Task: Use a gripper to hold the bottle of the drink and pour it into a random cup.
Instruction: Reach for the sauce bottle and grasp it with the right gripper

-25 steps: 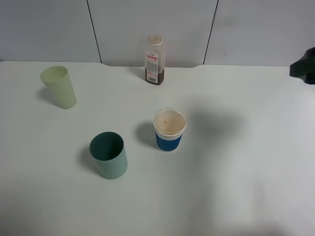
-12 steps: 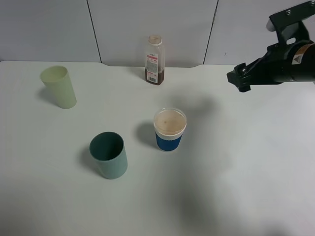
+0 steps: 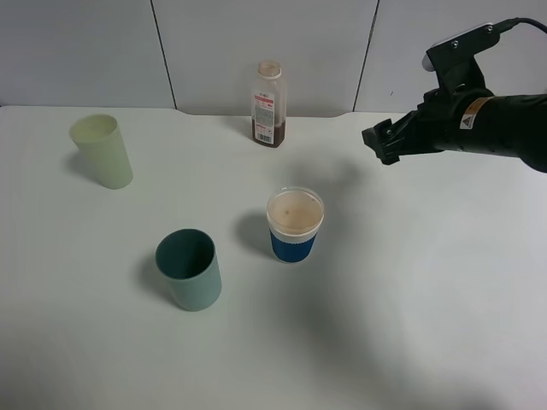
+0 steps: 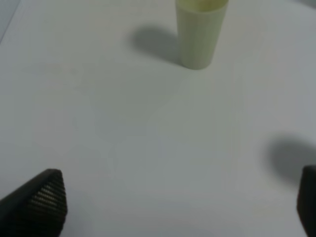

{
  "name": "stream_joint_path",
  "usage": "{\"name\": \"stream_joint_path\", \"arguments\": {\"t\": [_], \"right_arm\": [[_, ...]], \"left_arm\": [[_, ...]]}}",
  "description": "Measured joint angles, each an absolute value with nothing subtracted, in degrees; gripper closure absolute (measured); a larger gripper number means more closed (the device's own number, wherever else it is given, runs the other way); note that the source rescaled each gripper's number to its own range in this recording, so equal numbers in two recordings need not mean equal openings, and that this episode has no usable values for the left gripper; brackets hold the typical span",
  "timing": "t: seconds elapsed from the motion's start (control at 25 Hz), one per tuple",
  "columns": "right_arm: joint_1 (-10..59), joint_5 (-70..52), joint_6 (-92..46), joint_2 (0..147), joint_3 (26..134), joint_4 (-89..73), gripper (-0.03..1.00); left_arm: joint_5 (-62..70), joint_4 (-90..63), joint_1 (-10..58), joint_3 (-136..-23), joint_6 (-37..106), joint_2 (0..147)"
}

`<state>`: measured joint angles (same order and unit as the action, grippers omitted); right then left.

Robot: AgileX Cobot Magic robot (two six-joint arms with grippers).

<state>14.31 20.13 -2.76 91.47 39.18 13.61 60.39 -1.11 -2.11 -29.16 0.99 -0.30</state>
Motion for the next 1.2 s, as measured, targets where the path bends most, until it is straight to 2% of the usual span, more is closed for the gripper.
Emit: {"name": "stream_joint_path", "arguments": {"t": [0.2,0.52,1.2], "right_arm": [[15.3,26.3,-2.2,96.4,40.2,13.9,-0.03],[16.0,26.7,0.0,105.8,50.0,13.9,-0.03],[16.1,28.5,1.9,117.1,60.3,20.6,-0.03]], "left_arm": [[60.4,-1.1,-2.1,-29.2,1.0,-0.3],[60.4,-1.1,-2.1,-29.2,1.0,-0.3],[60.4,-1.1,-2.1,-29.2,1.0,-0.3]]}}
